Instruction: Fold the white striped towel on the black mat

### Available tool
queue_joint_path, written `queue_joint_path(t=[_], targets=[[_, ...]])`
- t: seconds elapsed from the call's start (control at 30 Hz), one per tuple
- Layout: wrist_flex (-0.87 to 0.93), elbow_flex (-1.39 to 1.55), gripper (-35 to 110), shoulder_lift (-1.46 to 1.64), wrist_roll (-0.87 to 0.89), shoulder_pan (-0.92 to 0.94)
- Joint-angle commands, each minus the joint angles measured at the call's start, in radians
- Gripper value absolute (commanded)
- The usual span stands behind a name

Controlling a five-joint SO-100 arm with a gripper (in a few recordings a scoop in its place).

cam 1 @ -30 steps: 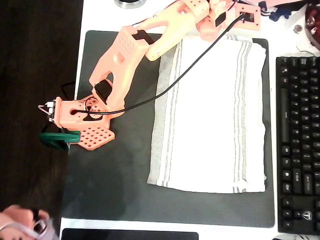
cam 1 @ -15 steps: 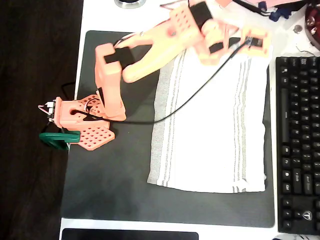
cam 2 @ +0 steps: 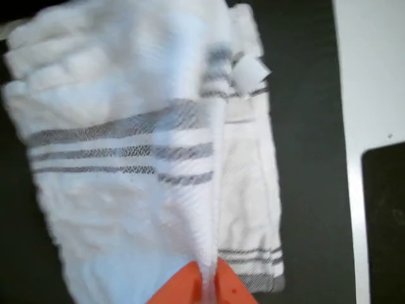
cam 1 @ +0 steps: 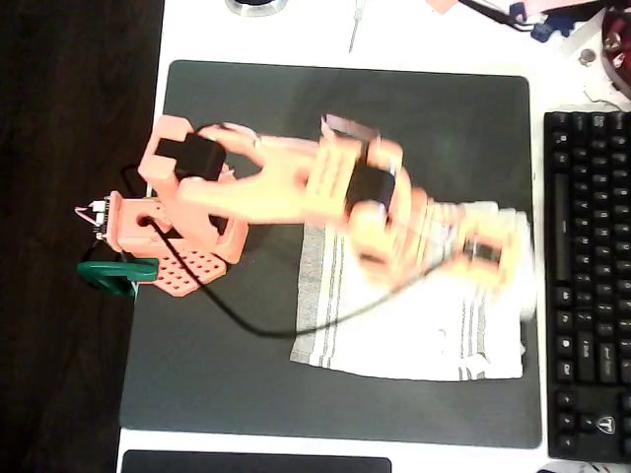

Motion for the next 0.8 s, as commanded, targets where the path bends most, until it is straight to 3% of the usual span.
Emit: queue_joint_path(t=[0.0, 0.2, 0.4, 0.77], targets=[[-0.138, 0.107, 0, 0.049, -0.072, 0.11], [-0.252, 0.215, 7, 0.078, -0.075, 0.178], [-0.192, 0.179, 20, 0.135, -0.046, 0.161], [-0.091, 0.325, 21, 0.371, 0.048, -0.037]])
